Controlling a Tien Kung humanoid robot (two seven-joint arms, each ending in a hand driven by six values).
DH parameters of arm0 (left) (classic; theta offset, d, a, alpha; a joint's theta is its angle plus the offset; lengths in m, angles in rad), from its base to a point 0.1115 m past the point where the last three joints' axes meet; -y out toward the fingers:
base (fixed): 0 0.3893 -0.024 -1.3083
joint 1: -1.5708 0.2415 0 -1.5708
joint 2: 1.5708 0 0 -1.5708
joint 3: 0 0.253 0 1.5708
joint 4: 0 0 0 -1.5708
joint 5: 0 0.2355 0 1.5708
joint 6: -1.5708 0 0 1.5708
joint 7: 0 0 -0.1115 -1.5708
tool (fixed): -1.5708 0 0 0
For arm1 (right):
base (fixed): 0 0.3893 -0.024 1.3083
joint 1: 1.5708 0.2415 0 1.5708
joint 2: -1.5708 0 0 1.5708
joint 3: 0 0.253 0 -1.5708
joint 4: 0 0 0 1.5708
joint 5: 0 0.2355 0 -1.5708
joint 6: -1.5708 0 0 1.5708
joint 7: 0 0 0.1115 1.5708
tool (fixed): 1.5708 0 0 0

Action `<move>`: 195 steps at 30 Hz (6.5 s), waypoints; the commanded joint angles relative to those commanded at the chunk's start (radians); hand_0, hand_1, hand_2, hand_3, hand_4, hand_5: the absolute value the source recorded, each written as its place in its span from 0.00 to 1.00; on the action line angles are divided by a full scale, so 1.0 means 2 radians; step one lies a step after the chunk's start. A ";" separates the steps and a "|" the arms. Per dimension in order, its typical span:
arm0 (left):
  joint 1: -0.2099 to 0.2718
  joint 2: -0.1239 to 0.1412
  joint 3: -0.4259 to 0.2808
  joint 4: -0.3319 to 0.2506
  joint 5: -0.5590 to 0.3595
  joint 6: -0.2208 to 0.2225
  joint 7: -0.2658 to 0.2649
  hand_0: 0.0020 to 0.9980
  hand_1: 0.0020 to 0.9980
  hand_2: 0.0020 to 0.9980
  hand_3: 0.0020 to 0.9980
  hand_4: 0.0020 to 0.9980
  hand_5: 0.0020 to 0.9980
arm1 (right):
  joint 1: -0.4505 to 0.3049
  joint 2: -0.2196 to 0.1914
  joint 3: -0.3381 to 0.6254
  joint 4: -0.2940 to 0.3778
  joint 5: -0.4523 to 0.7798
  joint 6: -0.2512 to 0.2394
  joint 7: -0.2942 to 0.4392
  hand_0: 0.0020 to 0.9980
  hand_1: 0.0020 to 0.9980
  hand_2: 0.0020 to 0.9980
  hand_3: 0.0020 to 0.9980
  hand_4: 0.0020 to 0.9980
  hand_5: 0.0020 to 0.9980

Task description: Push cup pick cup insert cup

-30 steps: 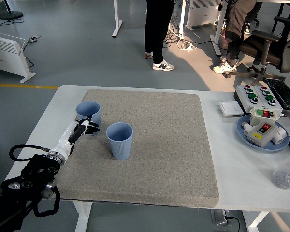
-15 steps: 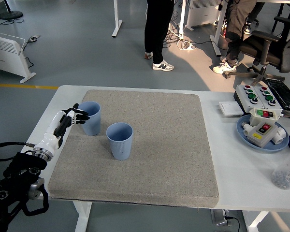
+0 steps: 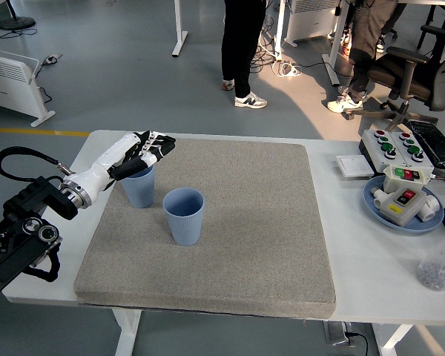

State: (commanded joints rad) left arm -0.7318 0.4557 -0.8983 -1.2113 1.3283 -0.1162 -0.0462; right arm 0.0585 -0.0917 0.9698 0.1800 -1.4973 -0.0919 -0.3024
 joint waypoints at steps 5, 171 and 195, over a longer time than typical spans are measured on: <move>-0.047 -0.006 0.055 0.016 0.104 -0.052 0.006 0.89 0.93 0.99 0.93 0.95 0.55 | -0.003 0.000 -0.007 0.000 0.005 0.002 -0.001 0.53 0.55 0.51 0.57 0.13 1.00; -0.004 0.019 -0.135 -0.046 -0.075 0.175 -0.016 0.23 0.40 0.41 0.39 0.53 0.86 | -0.002 -0.006 -0.011 0.000 0.006 -0.001 -0.008 0.53 0.55 0.50 0.56 0.13 0.97; 0.355 -0.118 -0.275 -0.134 -0.301 0.210 -0.076 0.24 0.43 0.46 0.42 0.51 0.92 | -0.004 -0.011 0.024 0.000 -0.033 -0.005 -0.007 0.53 0.55 0.50 0.56 0.13 0.98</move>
State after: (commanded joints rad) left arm -0.0218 0.2195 -1.4473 -1.4801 0.7260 0.3042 -0.1986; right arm 0.0513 -0.1129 1.0168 0.1800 -1.5632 -0.1015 -0.3154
